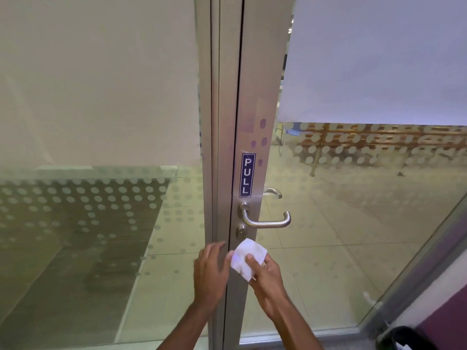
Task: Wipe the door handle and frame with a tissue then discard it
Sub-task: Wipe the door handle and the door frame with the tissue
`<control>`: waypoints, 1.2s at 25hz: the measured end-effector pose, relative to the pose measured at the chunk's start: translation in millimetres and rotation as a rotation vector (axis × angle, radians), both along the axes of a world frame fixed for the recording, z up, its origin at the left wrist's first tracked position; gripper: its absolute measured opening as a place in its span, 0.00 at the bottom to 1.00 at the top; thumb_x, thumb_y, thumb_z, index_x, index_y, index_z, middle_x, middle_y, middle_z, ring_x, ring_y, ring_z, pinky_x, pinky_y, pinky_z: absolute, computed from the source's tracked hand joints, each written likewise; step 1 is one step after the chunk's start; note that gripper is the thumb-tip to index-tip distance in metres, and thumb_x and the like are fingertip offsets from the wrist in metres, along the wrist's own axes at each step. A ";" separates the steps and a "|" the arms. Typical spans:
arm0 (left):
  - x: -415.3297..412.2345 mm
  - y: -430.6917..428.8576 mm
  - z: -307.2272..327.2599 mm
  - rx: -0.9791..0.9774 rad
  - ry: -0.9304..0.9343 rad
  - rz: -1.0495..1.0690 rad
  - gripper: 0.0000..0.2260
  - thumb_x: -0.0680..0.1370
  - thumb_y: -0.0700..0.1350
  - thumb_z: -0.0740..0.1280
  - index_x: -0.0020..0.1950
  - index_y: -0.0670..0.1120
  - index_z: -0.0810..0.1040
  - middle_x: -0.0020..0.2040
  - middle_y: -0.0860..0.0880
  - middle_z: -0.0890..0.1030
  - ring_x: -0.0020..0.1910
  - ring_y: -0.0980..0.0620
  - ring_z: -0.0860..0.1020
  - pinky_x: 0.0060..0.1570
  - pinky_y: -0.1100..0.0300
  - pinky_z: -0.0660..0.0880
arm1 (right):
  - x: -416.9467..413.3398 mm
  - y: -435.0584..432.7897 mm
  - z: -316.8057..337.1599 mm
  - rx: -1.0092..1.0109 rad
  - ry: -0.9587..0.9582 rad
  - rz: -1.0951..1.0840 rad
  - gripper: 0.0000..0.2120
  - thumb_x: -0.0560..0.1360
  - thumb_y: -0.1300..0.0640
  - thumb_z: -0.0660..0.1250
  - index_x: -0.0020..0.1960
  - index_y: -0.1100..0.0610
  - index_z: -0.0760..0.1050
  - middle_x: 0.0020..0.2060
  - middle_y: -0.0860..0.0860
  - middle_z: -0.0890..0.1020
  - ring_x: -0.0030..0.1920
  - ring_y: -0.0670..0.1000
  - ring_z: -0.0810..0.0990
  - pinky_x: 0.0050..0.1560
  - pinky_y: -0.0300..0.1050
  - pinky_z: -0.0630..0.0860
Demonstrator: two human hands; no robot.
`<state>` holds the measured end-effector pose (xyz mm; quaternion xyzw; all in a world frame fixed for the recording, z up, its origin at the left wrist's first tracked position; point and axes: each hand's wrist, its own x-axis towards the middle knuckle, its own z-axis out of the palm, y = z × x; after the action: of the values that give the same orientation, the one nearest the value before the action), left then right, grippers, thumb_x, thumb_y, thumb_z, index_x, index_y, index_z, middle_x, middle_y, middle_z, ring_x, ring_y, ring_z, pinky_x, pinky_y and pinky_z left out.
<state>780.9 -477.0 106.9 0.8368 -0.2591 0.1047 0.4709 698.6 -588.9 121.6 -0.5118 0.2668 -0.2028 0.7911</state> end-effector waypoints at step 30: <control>160.6 -75.7 221.3 0.187 -1.136 0.332 0.29 0.84 0.60 0.44 0.81 0.51 0.40 0.80 0.49 0.38 0.79 0.46 0.37 0.75 0.40 0.36 | 151.8 -98.3 170.4 -2.065 0.049 -0.476 0.38 0.80 0.35 0.46 0.78 0.60 0.41 0.78 0.58 0.43 0.79 0.57 0.45 0.78 0.52 0.42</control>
<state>941.5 -552.7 328.2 0.7168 -0.3443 0.5848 0.1604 850.4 -687.1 292.1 -0.8743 0.0745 -0.4705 -0.0932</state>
